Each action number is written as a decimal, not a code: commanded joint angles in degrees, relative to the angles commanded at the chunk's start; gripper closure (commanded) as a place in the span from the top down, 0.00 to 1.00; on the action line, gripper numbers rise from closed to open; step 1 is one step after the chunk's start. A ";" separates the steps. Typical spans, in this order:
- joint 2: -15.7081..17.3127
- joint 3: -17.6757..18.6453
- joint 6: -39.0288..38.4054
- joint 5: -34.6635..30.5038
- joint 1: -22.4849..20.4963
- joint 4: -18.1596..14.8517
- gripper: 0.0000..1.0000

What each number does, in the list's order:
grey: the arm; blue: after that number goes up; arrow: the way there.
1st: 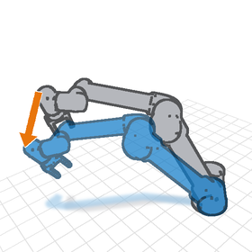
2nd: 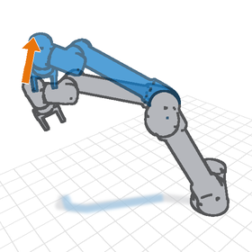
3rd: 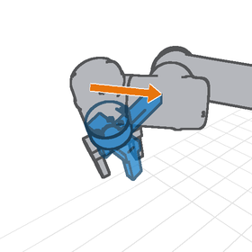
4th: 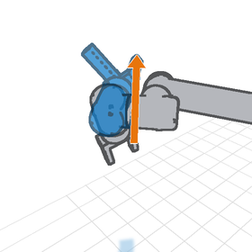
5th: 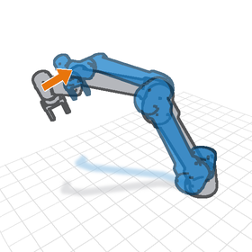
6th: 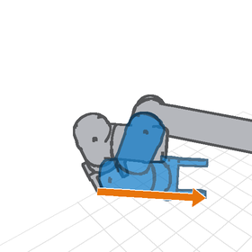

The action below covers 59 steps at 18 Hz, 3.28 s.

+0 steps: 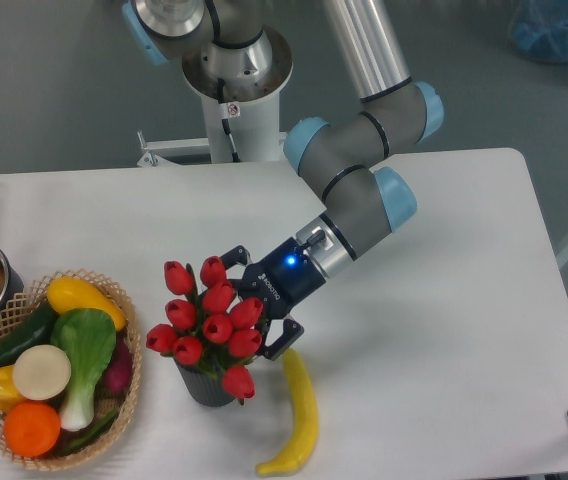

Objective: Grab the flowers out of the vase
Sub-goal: 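Close the gripper on the tulip stems and adjust the grip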

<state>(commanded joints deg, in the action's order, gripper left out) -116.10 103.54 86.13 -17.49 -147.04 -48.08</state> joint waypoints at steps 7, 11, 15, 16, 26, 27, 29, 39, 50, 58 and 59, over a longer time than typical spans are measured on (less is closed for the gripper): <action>-1.59 -1.50 0.00 -1.14 0.00 0.09 1.00; -1.32 -1.50 -0.44 -0.70 0.17 0.09 1.00; -1.50 -1.58 0.17 -0.70 0.70 0.17 1.00; -1.50 -1.58 0.09 -0.62 0.70 0.18 1.00; -1.41 -2.64 -1.23 0.88 0.18 0.09 1.00; -1.32 -2.38 -1.23 0.79 0.26 0.17 1.00; -1.06 -1.41 -1.06 0.79 0.70 0.26 1.00; -0.79 -1.23 -1.84 1.05 1.23 0.18 0.90; -0.71 -1.15 -1.93 3.69 0.88 0.18 0.56; -0.79 -1.06 -2.11 5.10 0.79 0.26 0.48; -0.79 -1.06 -2.28 5.10 0.79 0.26 0.47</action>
<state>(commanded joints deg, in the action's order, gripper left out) -116.89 102.48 83.85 -12.39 -146.25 -47.81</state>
